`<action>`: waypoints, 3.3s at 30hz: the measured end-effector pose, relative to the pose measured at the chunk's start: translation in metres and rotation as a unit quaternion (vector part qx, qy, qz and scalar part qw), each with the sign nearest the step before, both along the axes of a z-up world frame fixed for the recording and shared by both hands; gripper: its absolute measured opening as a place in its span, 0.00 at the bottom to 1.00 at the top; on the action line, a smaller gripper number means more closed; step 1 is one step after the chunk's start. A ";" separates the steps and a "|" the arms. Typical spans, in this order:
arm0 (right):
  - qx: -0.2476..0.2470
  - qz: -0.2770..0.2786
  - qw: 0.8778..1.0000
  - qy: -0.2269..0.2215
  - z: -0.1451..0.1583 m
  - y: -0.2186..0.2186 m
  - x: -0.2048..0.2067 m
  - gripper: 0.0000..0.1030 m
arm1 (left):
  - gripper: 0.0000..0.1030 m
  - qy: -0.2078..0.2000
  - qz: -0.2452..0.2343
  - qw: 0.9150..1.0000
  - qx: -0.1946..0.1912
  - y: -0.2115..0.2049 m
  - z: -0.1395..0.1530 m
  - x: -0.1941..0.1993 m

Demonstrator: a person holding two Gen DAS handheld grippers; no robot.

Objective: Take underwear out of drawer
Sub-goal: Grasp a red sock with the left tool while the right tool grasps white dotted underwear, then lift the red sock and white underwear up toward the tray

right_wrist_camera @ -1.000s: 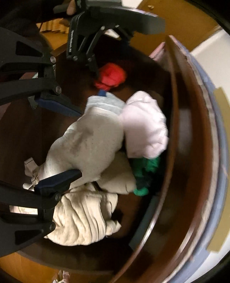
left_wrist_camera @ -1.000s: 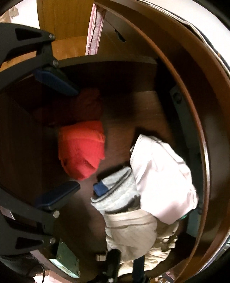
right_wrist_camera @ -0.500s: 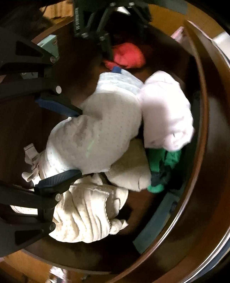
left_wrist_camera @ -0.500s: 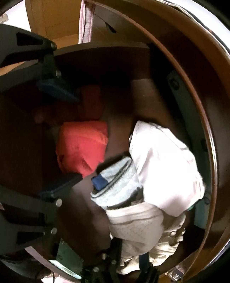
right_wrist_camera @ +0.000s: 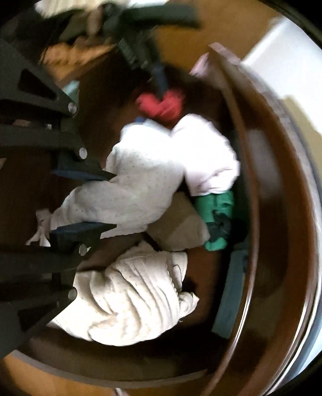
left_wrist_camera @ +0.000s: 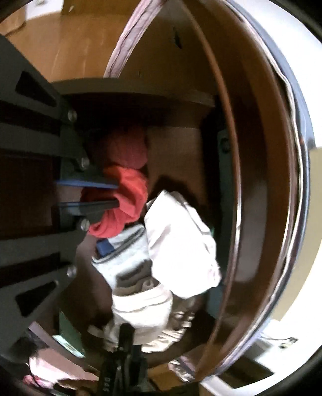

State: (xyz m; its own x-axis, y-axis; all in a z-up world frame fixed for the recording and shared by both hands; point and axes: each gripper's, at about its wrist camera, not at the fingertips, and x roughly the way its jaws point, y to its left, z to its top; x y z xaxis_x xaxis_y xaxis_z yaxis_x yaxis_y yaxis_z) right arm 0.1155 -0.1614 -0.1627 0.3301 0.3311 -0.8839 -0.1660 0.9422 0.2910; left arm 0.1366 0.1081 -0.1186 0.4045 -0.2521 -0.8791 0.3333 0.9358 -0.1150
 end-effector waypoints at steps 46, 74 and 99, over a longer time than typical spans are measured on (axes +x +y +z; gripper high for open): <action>0.206 -0.084 0.972 -0.077 0.055 -0.027 -0.035 0.29 | 0.62 0.099 -0.063 0.992 0.052 -0.041 -0.008 0.015; 0.235 -0.119 0.959 -0.109 0.065 -0.041 -0.053 0.30 | 0.30 0.007 -0.042 0.995 -0.087 0.002 0.022 -0.044; 0.211 -0.153 0.930 -0.259 0.195 -0.022 0.000 0.30 | 0.30 -0.244 -0.035 0.963 -0.113 -0.041 0.192 -0.027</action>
